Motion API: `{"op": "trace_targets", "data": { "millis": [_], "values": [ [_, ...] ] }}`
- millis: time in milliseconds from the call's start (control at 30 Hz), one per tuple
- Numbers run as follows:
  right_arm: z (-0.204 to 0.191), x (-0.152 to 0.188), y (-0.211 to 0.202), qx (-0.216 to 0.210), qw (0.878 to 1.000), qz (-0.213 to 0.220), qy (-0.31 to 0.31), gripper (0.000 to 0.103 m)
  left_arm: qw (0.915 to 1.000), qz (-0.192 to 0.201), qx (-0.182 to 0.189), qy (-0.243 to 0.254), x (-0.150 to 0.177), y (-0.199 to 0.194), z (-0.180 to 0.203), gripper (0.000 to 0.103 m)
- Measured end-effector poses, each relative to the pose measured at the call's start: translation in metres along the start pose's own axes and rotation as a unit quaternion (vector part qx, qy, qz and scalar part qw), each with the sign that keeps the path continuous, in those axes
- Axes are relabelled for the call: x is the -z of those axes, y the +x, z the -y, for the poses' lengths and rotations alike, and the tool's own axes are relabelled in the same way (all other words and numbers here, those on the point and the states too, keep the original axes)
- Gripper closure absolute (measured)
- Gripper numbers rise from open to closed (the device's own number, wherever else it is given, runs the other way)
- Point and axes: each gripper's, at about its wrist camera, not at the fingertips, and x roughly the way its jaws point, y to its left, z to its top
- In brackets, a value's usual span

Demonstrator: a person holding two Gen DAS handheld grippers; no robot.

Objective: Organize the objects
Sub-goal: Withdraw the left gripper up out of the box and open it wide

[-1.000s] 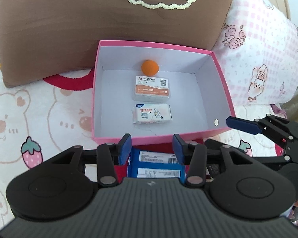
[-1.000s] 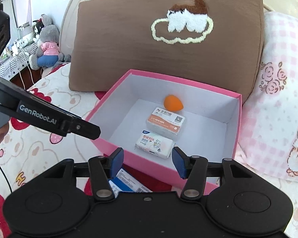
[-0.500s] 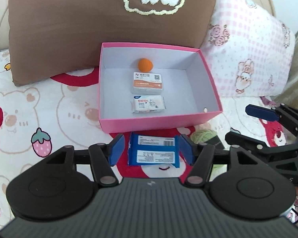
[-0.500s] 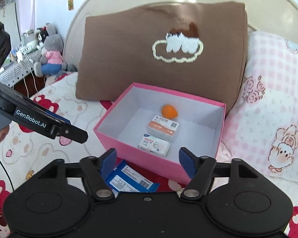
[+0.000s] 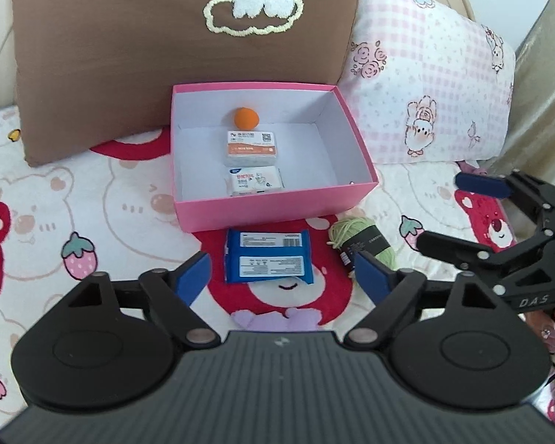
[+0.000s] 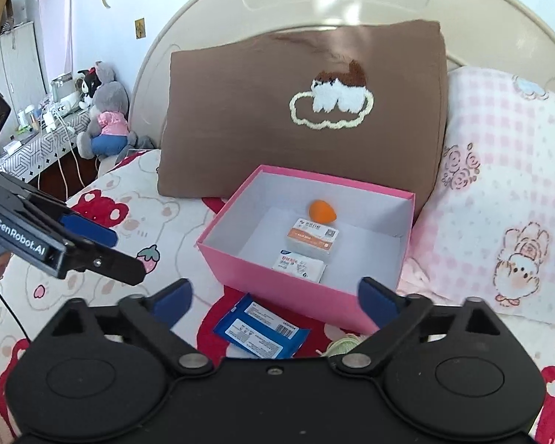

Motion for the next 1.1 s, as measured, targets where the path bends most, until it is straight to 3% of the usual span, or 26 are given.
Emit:
{"op": "trace_targets", "data": {
  "millis": [100,333,567,967,1100],
  "values": [
    [-0.004,0.004,-0.004,0.006,1.000,0.004,-0.014,0.002,0.9998,0.010,-0.013,0.007,0.006,-0.006,0.002,0.012],
    [-0.013,0.014,-0.012,-0.007,1.000,0.003,-0.030,0.002,0.9998,0.009,-0.006,0.015,0.018,-0.012,0.002,0.003],
    [-0.025,0.029,-0.021,-0.016,0.998,0.021,-0.054,0.002,0.9999,-0.006,0.006,-0.011,0.030,-0.008,-0.005,0.003],
    [-0.040,0.074,0.013,-0.026,0.999,0.008,-0.042,0.002,0.9998,-0.006,0.002,-0.020,0.036,0.009,-0.003,0.003],
    [-0.038,0.086,0.028,-0.069,0.995,-0.034,-0.058,0.003,0.9988,-0.024,-0.006,-0.043,0.045,0.025,-0.012,0.003]
  ]
}}
